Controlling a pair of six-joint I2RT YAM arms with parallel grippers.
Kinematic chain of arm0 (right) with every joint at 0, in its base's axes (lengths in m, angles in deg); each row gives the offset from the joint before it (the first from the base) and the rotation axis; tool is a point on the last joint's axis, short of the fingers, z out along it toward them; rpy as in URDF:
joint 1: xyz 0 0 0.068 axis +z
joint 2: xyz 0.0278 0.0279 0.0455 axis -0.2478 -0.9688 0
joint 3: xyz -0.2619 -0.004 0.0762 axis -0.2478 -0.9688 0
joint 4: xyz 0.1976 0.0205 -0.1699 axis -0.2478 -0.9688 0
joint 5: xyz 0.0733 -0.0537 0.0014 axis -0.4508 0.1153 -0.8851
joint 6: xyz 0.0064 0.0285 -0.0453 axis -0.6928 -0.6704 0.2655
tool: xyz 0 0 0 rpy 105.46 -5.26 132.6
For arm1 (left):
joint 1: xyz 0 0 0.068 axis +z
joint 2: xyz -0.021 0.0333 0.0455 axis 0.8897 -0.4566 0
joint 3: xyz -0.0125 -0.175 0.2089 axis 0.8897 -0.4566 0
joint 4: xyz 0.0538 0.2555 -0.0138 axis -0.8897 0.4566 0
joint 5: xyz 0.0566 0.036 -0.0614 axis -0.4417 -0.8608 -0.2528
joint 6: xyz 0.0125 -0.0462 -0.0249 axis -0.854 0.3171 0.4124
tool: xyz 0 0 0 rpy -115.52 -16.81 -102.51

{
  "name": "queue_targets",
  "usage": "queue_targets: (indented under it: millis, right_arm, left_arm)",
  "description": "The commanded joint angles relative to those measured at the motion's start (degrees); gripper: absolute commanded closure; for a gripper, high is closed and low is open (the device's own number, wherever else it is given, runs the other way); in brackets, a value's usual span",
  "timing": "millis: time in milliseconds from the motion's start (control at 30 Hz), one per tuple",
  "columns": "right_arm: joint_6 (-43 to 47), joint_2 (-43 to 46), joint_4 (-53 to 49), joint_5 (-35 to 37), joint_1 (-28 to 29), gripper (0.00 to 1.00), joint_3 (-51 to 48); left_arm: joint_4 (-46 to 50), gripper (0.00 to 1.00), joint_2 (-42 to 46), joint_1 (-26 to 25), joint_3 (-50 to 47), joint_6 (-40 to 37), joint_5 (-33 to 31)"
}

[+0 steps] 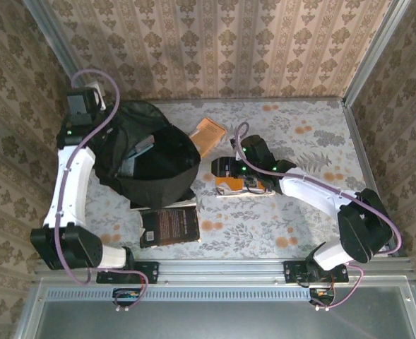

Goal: Pack the student bag

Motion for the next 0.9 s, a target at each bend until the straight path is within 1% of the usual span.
queue_targets:
  millis: [0, 33, 100, 200, 300, 367, 400, 467, 533, 600, 733, 800, 867]
  right_arm:
    - [1.99, 2.53, -8.11, 9.92, -0.99, 0.22, -0.48]
    - [1.41, 2.42, -10.00, 12.73, -1.76, 0.22, -0.43]
    - [0.05, 1.89, -11.97, 15.55, -3.97, 0.21, -0.88]
    - [-2.18, 0.07, -12.82, 16.01, -8.07, 0.21, -1.66]
    - [-1.43, -2.37, -12.11, 16.98, -9.73, 0.21, -1.24]
    - [-0.47, -4.77, -12.26, 18.50, -10.45, 0.21, 0.34]
    - [-0.19, -6.14, -12.28, 18.76, -11.12, 0.21, 1.37]
    - [0.09, -8.75, -11.68, 17.65, -12.83, 0.22, 3.21]
    - [1.69, -12.61, -10.79, 15.07, -14.36, 0.28, 6.79]
    - [3.17, -16.72, -11.34, 13.69, -14.87, 0.35, 11.11]
    - [3.54, -25.19, -15.33, 13.61, -16.14, 0.46, 20.78]
    - [4.31, -28.69, -17.68, 15.16, -16.67, 0.50, 25.35]
    - [5.63, -32.74, -20.65, 14.39, -17.25, 0.52, 29.44]
  left_arm:
    - [-1.89, 0.98, -2.45, 0.45, 3.84, -1.05, 0.58]
    - [-2.21, 0.97, -2.75, -0.08, 3.02, -0.72, 1.30]
    - [-3.23, 0.96, -2.71, -1.69, 0.00, -0.51, 1.91]
    - [-5.62, 0.94, -1.44, -4.79, -6.32, 0.68, 3.02]
    - [-7.34, 0.93, 0.45, -7.84, -12.56, 2.38, 4.57]
    - [-8.67, 0.89, 2.00, -9.50, -16.01, 4.03, 6.22]
    - [-8.66, 0.84, 2.66, -10.43, -17.22, 4.45, 6.61]
    - [-7.25, 0.68, 3.80, -12.19, -17.93, 3.60, 6.32]
    - [-5.33, 0.55, 5.76, -13.87, -18.35, 1.94, 5.13]
    - [-3.87, 0.46, 8.18, -15.24, -19.15, 0.95, 3.82]
    - [-0.38, 0.37, 12.95, -18.32, -20.39, -1.58, 1.31]
    - [1.19, 0.34, 14.86, -20.30, -21.03, -2.49, 0.54]
    - [2.93, 0.31, 16.19, -22.47, -21.49, -3.01, 0.39]
